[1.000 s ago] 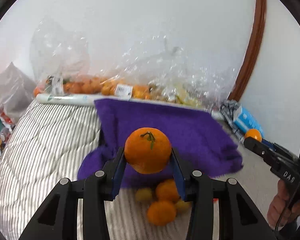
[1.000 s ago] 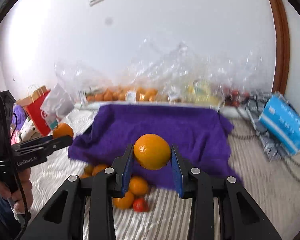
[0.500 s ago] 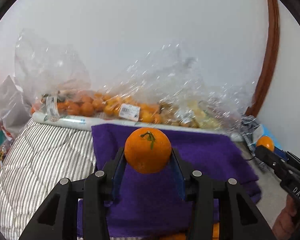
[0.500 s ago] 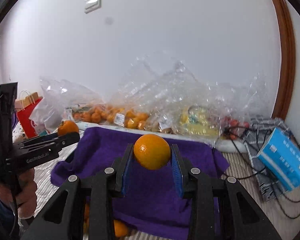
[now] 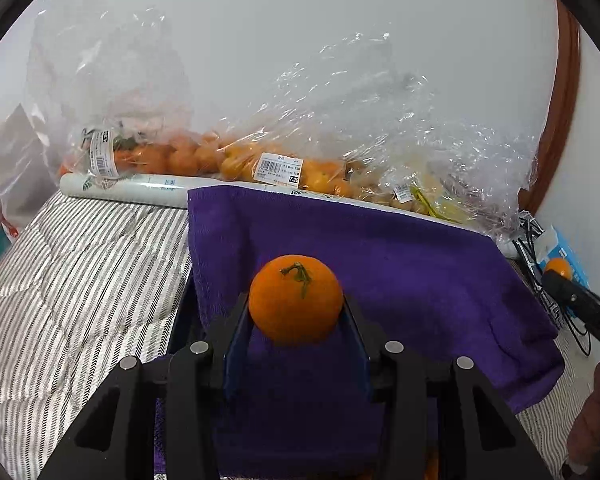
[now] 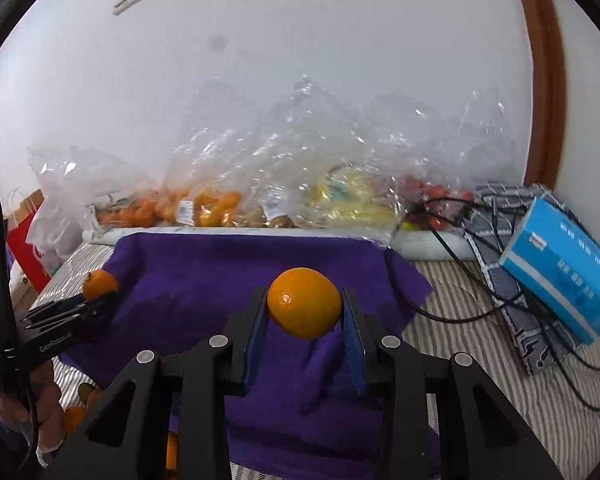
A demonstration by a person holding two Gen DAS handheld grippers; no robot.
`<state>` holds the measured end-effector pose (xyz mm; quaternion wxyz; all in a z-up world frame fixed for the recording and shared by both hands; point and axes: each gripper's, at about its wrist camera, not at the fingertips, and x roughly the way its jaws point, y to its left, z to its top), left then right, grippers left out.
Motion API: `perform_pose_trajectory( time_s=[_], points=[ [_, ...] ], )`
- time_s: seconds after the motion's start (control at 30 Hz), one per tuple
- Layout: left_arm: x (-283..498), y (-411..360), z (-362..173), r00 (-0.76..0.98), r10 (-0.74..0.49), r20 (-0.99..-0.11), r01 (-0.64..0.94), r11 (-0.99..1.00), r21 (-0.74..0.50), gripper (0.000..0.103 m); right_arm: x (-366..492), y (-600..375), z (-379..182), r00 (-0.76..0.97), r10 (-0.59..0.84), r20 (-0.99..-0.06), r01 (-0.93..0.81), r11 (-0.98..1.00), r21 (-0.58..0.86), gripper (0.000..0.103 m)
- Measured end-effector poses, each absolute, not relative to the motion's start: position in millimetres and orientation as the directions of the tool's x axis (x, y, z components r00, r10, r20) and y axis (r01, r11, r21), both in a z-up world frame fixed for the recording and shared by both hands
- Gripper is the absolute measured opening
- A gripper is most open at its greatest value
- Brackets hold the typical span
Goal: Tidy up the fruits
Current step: 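Lift the orange with the right gripper while the left gripper lifts the mandarin over the purple towel, then lower the orange onto the towel and open the right gripper while the left releases the mandarin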
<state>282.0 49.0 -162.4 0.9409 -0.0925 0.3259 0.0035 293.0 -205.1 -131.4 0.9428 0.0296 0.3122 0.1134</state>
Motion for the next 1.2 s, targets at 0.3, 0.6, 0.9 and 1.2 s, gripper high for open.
perform_pose_trajectory(
  time_s=[0.3, 0.6, 0.9, 1.2],
  points=[
    [283, 52, -164, 0.778, -0.067, -0.625, -0.071, 0.979, -0.193, 0.041, 305, -193, -158, 0.722, 0.247, -0.646, -0.206, 0.969, 0.140, 0.036],
    [286, 48, -166, 0.765, -0.059, -0.642, -0.062, 0.985, -0.164, 0.041, 305, -176, -171, 0.684, 0.266, -0.679, -0.246, 0.961, 0.129, 0.036],
    [287, 50, -169, 0.757, -0.062, -0.651, -0.066, 0.983, -0.170, 0.042, 310, -173, -174, 0.662, 0.277, -0.696, -0.252, 0.957, 0.140, 0.036],
    [288, 51, -170, 0.753, -0.059, -0.655, -0.074, 0.982, -0.175, 0.042, 307, -172, -172, 0.671, 0.276, -0.688, -0.260, 0.957, 0.131, 0.036]
  ],
)
